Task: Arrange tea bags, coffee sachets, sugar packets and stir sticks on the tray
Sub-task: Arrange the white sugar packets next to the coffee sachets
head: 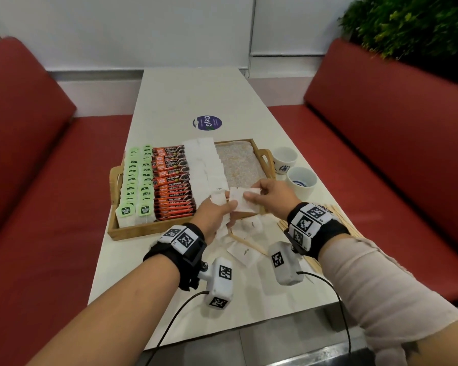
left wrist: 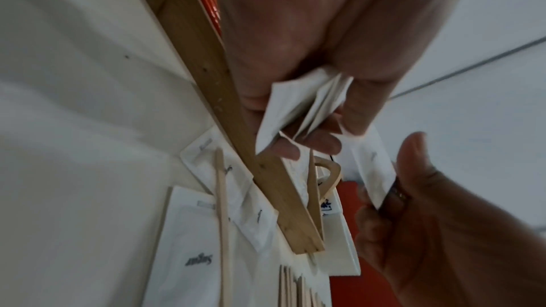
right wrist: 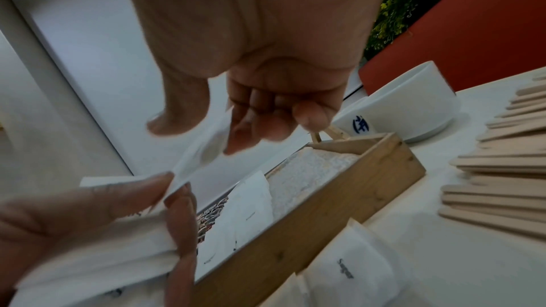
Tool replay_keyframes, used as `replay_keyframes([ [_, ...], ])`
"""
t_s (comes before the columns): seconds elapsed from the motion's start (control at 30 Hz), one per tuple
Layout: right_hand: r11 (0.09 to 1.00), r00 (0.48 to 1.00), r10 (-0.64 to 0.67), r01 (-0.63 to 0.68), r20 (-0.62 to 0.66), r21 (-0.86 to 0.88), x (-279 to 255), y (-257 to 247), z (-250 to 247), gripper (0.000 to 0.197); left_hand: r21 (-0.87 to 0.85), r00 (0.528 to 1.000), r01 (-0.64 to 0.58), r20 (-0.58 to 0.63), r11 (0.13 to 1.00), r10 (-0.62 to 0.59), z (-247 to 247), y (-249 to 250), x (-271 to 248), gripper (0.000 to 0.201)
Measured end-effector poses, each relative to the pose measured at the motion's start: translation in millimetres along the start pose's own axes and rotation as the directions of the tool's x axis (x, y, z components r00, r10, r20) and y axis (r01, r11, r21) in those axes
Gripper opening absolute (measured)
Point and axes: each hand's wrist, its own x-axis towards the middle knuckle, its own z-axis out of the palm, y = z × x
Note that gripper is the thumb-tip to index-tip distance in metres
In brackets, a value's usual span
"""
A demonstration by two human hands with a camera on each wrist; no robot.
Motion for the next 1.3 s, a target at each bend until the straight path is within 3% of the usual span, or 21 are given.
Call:
replay_keyframes([
  [0.07,0.999,0.994,0.032,-0.028,0.101,-0.045,1,1,4,0.031,-0.059,0.998,-0.021,-0.067,0.998,0.017,-3,0,-1,0.019],
  [0.13,0.998,0.989,0.044,-0.036,0.141,-0.059,2,0,10,0.026,-0.077,0.995,-0.032,-0.092,0.996,0.025,-7,1,-4,0.020],
  [0.33,0.965,0.999,0.007,-0.021,0.053,0.261,14,-19,19,0.017,0.029,0.993,-0.089,-0.079,0.996,0.091,-19,8,-4,0.016],
  [0.47,0.945,0.998,0.035,-0.017,-0.048,0.326,31,-25,21,0.015,-0.099,0.987,0.009,-0.158,0.995,-0.024,-26,16,11,0.012],
  [0.6,0.983,0.993,0.075,-0.058,-0.093,0.176,58,-16,21,0.011,-0.207,0.959,0.085,-0.247,0.975,-0.136,-42,26,28,0.005],
  [0.73,0.985,0.985,0.168,-0.166,0.029,-0.049,84,-7,27,0.020,-0.234,0.954,0.115,-0.245,0.966,-0.172,-57,33,41,0.018],
  [0.9,0.927,0.936,0.305,-0.249,0.176,-0.281,104,-8,36,0.034,-0.208,0.959,0.139,-0.217,0.968,-0.185,-64,40,53,0.028],
  [1.03,0.915,0.897,0.371,-0.309,0.239,-0.260,109,-12,46,0.029,-0.213,0.965,0.145,-0.184,0.966,-0.185,-64,45,59,0.029],
  [1.17,0.900,0.892,0.389,-0.314,0.230,-0.303,112,-11,53,0.027,-0.238,0.968,0.140,-0.173,0.961,-0.184,-63,45,61,0.028],
  [1.3,0.897,0.886,0.423,-0.379,0.192,-0.228,111,-12,55,0.024,-0.241,0.970,0.122,-0.177,0.963,-0.167,-65,44,62,0.029],
])
